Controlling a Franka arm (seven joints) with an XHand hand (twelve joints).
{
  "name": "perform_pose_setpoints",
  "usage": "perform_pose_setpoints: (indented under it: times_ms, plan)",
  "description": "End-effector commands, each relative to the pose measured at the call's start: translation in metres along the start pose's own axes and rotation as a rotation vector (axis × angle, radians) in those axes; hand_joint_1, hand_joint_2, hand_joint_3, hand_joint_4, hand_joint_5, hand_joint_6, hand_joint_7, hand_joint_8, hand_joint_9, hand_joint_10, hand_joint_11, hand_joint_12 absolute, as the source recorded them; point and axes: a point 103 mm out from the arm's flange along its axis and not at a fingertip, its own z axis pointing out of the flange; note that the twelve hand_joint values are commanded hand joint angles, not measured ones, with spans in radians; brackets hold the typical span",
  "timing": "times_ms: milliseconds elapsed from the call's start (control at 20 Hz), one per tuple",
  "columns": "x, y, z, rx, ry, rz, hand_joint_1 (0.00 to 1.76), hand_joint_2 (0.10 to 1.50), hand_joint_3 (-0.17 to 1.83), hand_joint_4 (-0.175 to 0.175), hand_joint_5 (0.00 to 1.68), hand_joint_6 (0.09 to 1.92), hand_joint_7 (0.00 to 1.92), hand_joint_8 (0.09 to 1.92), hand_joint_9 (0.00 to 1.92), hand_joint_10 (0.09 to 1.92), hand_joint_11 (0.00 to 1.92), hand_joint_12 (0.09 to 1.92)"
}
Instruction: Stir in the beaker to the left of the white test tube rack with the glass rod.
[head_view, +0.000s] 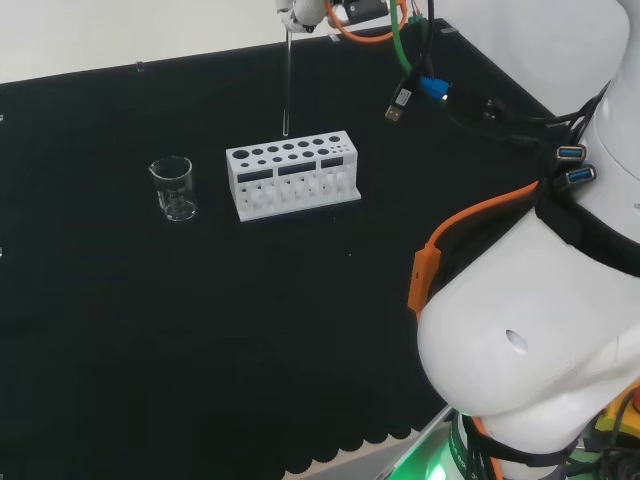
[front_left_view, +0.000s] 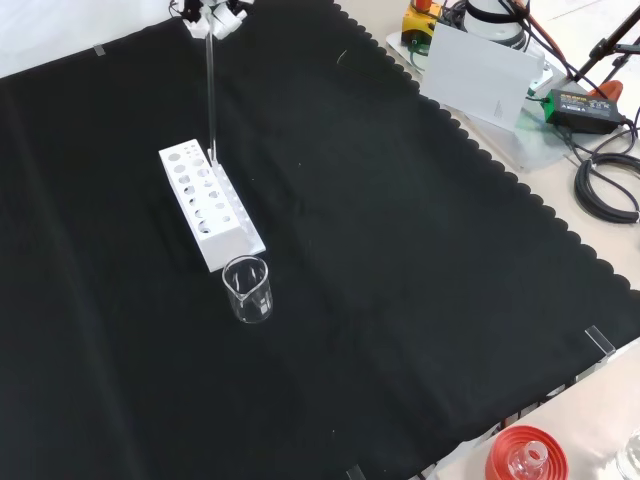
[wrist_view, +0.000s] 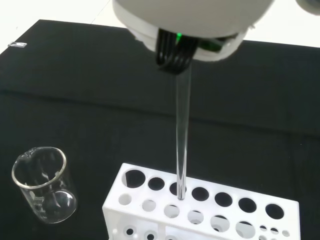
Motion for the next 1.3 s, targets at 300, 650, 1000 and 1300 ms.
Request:
perform_pose_setpoints:
  times_ms: [300, 650, 1000, 1300]
  plan:
    - [0.014, 0.008, -0.003, 0.016, -0.013, -0.005, 1.33, 0.6, 0.76, -0.175, 1.2, 0.61, 1.39, 0.73, 1.77, 0.45, 1.6, 0.75]
    - [0.034, 0.006, -0.012, 0.004, -0.02, -0.044, 1.33, 0.6, 0.76, -0.175, 1.2, 0.61, 1.4, 0.73, 1.77, 0.45, 1.6, 0.74]
    - [0.082, 0.006, -0.026, -0.012, -0.014, -0.122, 1.33, 0.6, 0.76, -0.175, 1.2, 0.61, 1.4, 0.73, 1.77, 0.45, 1.6, 0.74]
    - [0.121, 0.01, -0.028, -0.014, -0.019, -0.191, 1.33, 0.6, 0.76, -0.175, 1.2, 0.61, 1.4, 0.72, 1.77, 0.44, 1.6, 0.74]
